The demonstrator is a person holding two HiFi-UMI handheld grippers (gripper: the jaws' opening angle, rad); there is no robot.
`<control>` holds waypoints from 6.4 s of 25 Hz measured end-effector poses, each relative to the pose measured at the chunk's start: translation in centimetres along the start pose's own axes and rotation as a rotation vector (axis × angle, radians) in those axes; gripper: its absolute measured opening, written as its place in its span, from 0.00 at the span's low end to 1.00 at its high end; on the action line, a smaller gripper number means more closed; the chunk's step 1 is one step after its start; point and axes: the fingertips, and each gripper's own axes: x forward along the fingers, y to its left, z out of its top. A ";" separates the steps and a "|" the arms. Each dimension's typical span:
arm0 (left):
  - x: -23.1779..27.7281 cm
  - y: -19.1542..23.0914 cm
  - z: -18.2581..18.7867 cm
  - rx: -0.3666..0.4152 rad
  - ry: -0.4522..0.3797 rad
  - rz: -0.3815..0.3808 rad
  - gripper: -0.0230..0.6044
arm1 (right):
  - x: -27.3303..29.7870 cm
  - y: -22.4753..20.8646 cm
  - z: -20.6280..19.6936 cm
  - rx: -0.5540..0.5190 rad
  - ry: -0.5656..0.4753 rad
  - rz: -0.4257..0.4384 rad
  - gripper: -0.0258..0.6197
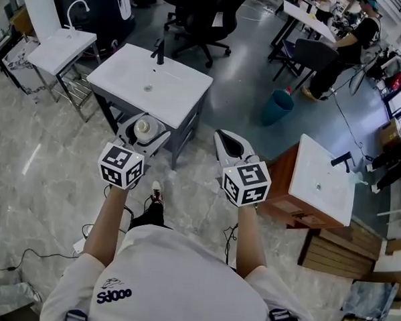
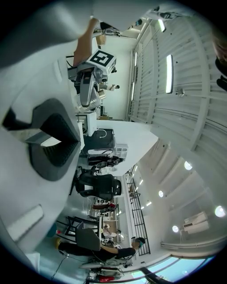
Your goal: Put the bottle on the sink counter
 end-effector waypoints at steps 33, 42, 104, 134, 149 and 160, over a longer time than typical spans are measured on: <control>20.3 19.4 0.3 -0.029 0.061 -0.089 0.58 | 23.2 -11.7 1.6 0.032 0.068 -0.059 0.05; 22.9 21.5 -0.9 -0.038 0.087 -0.120 0.58 | 26.9 -12.6 1.0 0.045 0.092 -0.064 0.05; 44.9 26.4 -19.7 -0.119 0.311 0.014 0.58 | 40.5 -26.6 -11.8 0.118 0.293 0.176 0.05; 47.9 27.4 -25.5 -0.085 0.423 0.054 0.58 | 41.3 -27.8 -15.0 0.168 0.366 0.158 0.05; 48.2 27.0 -25.5 -0.048 0.404 0.032 0.59 | 41.7 -27.4 -14.5 0.175 0.364 0.180 0.05; 47.0 27.2 -26.7 -0.052 0.482 0.023 0.68 | 41.8 -28.2 -14.3 0.179 0.367 0.191 0.05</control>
